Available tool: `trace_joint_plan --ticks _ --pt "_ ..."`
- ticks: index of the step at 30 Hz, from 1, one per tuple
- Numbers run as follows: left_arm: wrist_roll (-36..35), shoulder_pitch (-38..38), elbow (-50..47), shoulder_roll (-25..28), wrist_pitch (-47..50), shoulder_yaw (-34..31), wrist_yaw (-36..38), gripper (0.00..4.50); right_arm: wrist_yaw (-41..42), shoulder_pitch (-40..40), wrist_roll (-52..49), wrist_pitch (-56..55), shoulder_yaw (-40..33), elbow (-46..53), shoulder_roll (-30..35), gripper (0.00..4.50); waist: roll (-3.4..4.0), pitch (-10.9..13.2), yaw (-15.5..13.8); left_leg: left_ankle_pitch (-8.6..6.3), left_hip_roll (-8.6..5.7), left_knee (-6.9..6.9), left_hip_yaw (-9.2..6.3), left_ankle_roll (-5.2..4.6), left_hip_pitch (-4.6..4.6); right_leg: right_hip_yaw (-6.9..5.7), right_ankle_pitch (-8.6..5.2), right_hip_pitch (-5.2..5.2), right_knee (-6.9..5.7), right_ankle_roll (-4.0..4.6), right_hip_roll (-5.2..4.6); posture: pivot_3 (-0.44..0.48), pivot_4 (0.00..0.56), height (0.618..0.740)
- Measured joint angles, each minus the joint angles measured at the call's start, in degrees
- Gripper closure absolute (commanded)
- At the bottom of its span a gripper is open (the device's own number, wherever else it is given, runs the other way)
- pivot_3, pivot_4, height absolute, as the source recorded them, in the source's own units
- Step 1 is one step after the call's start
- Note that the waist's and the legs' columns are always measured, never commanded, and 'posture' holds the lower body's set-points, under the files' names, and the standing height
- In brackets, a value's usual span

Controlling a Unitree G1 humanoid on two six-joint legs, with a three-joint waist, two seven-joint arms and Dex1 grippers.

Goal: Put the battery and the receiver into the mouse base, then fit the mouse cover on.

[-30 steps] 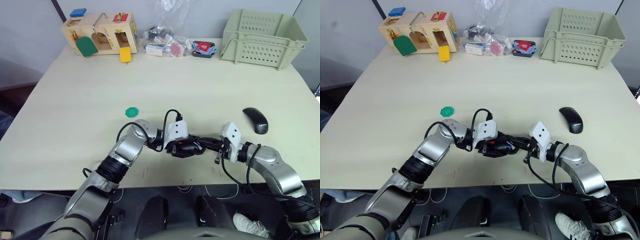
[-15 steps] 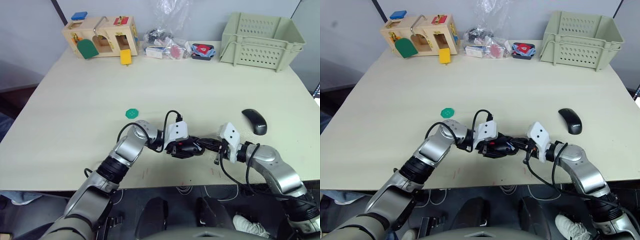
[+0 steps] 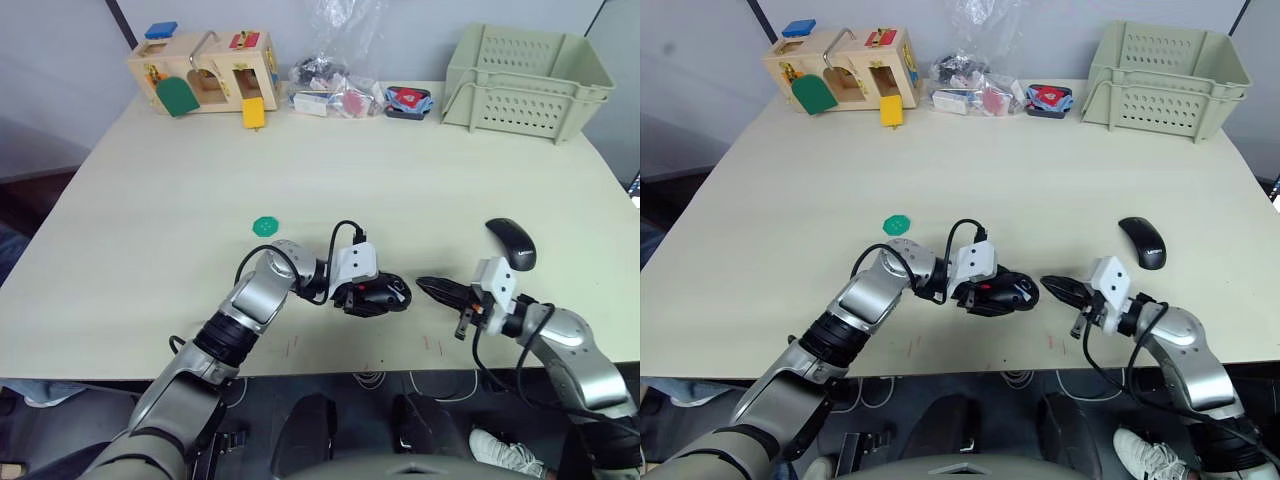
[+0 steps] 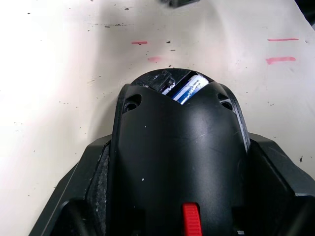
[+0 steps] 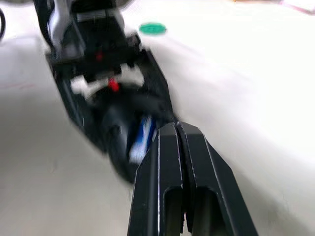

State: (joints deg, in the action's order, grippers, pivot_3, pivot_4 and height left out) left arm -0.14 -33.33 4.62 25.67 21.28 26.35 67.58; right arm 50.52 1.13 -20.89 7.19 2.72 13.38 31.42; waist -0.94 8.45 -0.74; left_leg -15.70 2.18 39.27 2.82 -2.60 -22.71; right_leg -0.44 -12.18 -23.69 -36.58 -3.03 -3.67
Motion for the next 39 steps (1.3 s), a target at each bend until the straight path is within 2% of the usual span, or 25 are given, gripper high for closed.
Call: trace_joint_plan --ticks 1,2,3,8,12,22,24,26,35,39 --pt "-0.01 -0.2 0.25 -0.13 -0.2 0.19 0.05 1.5 1.98 1.93 -1.09 -1.16 -1.47 0.01 1.17 3.97 0.0 0.0 -0.06 0.0 0.0 0.0 0.0 0.0 0.0 0.0 0.0 0.0 0.0 0.0 0.0 0.0 0.15 0.74" --pt "-0.01 -0.19 0.27 -0.13 -0.24 0.2 0.06 1.5 2.22 2.17 -1.21 -1.37 -1.65 0.01 1.31 3.97 0.0 0.0 -0.07 0.0 0.0 0.0 0.0 0.0 -0.01 0.0 0.0 0.0 0.0 0.0 0.0 0.0 0.15 0.74" --pt "-0.05 -0.26 0.49 -0.14 -0.42 0.25 0.14 1.5 4.23 4.65 -2.5 -3.05 -3.85 0.0 2.27 3.75 -0.01 0.01 -0.1 0.0 0.0 0.0 -0.01 0.0 -0.03 -0.01 0.0 0.0 0.01 0.0 0.0 0.0 0.15 0.74" --pt "-0.08 -0.25 0.58 0.37 -0.63 0.04 0.33 1.5 8.02 9.88 -5.48 -7.34 -8.96 -0.05 3.2 1.13 0.0 0.0 0.09 0.0 0.0 0.0 0.0 0.0 0.04 0.02 -0.03 0.01 0.0 0.04 0.0 0.0 0.15 0.74" --pt "-0.12 -0.23 0.57 0.18 -0.8 0.23 0.28 1.5 10.65 13.92 -7.66 -10.14 -12.28 -0.32 3.16 0.06 0.0 0.0 -0.13 0.0 0.0 0.0 0.0 0.0 -0.03 0.01 -0.11 0.01 0.06 0.18 0.0 0.0 0.15 0.74" --pt "-0.27 -0.19 0.59 0.49 -0.7 0.1 0.31 1.5 16.88 18.16 -12.06 -14.54 -17.24 -2.62 2.98 0.06 0.01 0.0 -0.05 0.0 0.0 0.0 0.01 0.0 0.02 0.03 -0.13 0.01 0.04 0.21 -0.01 0.0 0.15 0.74" --pt "-0.56 -0.19 0.66 0.5 -0.71 0.08 0.29 0.48 17.55 18.36 -12.67 -14.75 -17.24 -2.72 2.52 0.0 0.01 0.0 -0.05 0.0 0.0 0.0 0.02 0.0 0.02 0.04 -0.13 0.01 0.04 0.21 -0.01 0.0 0.15 0.74" --pt "-1.13 -0.07 0.76 0.5 -0.76 0.08 0.83 0.02 17.85 18.28 -13.13 -14.8 -17.24 -2.72 2.36 0.0 0.01 0.0 -0.1 0.0 0.0 0.0 0.02 0.0 0.01 0.03 -0.13 0.01 0.04 0.22 -0.01 0.0 0.15 0.74" --pt "-2.03 0.43 2.85 0.79 -4.5 -1.55 0.21 0.02 18.97 16.79 -13.47 -14.95 -17.21 -3.18 1.91 0.0 0.02 0.01 -0.09 0.0 0.0 0.0 0.01 0.0 0.0 0.03 -0.14 0.0 0.04 0.22 -0.01 0.0 0.15 0.74" --pt "-4.59 1.86 2.64 1.32 -7.09 -4.42 0.93 0.02 19.24 16.62 -13.53 -15.0 -17.22 -3.25 1.57 0.0 0.03 0.02 -0.1 0.0 0.0 0.0 0.01 0.0 -0.01 0.03 -0.13 0.0 0.04 0.23 -0.02 0.0 0.15 0.74"
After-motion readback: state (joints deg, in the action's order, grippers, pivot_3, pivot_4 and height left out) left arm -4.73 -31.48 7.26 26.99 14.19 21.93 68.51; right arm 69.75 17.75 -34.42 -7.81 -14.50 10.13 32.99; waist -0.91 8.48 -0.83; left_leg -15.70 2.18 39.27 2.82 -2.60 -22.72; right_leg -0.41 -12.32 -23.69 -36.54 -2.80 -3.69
